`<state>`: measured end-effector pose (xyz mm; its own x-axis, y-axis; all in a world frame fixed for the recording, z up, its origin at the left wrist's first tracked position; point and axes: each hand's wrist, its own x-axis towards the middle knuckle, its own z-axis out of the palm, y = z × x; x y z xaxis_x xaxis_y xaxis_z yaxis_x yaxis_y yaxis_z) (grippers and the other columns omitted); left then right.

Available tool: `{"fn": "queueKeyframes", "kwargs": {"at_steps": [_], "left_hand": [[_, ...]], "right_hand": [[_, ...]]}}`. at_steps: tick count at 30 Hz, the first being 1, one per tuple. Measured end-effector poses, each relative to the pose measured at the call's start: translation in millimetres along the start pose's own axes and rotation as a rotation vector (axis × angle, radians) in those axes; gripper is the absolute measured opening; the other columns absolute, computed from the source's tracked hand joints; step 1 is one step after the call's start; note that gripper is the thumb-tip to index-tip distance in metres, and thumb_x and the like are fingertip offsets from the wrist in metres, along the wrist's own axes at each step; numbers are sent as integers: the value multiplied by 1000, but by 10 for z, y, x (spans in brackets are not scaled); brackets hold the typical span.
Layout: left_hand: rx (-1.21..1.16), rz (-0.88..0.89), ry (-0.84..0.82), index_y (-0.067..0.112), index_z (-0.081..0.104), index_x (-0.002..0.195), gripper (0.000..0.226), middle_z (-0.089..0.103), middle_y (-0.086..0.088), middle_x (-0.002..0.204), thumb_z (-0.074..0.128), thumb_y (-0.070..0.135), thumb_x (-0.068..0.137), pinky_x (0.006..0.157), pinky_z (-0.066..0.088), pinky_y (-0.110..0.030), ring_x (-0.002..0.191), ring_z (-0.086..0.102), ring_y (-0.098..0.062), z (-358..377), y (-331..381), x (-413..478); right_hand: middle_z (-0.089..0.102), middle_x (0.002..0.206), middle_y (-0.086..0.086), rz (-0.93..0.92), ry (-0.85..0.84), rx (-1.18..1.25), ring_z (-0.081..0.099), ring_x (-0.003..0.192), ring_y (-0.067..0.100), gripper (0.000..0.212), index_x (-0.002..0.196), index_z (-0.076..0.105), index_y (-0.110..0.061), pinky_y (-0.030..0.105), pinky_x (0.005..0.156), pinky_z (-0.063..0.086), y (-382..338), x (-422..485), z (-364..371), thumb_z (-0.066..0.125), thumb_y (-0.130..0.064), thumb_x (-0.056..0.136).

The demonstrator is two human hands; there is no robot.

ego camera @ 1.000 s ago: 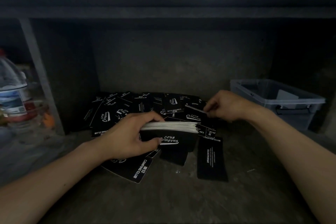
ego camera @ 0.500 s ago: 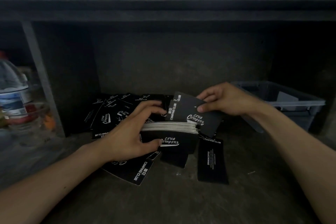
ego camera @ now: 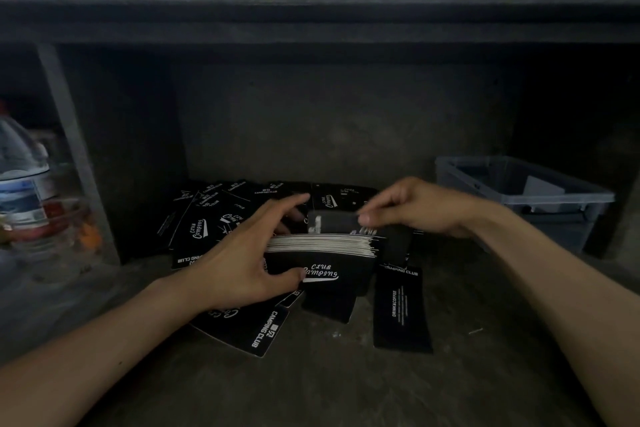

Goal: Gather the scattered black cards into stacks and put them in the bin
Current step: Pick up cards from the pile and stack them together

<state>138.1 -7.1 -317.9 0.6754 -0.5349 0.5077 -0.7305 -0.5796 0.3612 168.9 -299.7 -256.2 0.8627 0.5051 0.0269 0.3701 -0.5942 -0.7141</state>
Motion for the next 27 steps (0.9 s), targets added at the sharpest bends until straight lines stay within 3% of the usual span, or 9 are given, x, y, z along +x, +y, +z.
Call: {"fn": "queueKeyframes", "kwargs": {"at_steps": [3,6,8,11,13,18,21,23,27], "left_hand": [[7,58,-21,42,39,145,75,55,20,129,72,46,78,95,51,-21,116,59,-3,-2,-4,14],[-29,65,-32,33,63,113,36,71,17,95,73,40,80,70,56,-27,83,70,-5,10,32,20],[-9,60,-20,32,62,103,27,69,18,84,72,41,79,61,51,-23,72,67,-4,9,44,18],[121,53,-2,36,56,103,32,65,20,84,67,51,78,62,52,-27,74,64,-2,-17,59,8],[200,73,6,39,55,111,37,64,23,93,65,54,79,69,54,-29,81,64,0,-31,67,-1],[185,108,6,32,62,106,31,61,19,98,67,50,81,72,55,-32,85,64,-1,-44,61,-7],[107,91,3,29,61,100,28,63,16,95,69,47,80,70,55,-34,84,65,-5,-22,55,-2],[68,95,-13,33,59,106,30,66,17,95,71,44,81,70,56,-33,84,67,-6,-19,51,4],[45,108,-47,38,55,118,39,68,20,102,73,40,83,72,57,-31,89,69,-7,-27,53,-1]], "right_hand": [[74,108,0,47,-140,103,68,104,15,32,112,72,-21,27,92,53,-35,48,123,59,-41,91],[75,104,6,98,107,237,72,91,17,33,108,69,-12,25,77,55,1,95,52,49,-37,100],[73,109,9,58,343,27,69,86,12,19,108,69,-14,18,73,53,110,126,21,53,-19,99],[53,142,3,-80,222,-296,50,128,11,49,131,60,-20,17,109,34,209,209,152,49,8,91],[39,152,-1,-108,101,-385,31,142,11,65,138,53,-20,9,112,15,235,318,254,43,16,85],[53,136,-1,-51,174,-808,39,132,21,51,132,56,-38,37,110,32,230,481,168,47,-11,90],[59,126,1,-25,228,-843,44,125,23,38,121,65,-35,35,105,38,241,414,91,52,-20,89],[50,138,1,-81,250,-764,44,129,22,34,114,68,-29,30,107,36,273,382,89,56,-14,87],[55,136,3,-28,178,-537,52,119,15,38,123,58,-23,21,97,40,338,383,126,57,-9,88]]}}
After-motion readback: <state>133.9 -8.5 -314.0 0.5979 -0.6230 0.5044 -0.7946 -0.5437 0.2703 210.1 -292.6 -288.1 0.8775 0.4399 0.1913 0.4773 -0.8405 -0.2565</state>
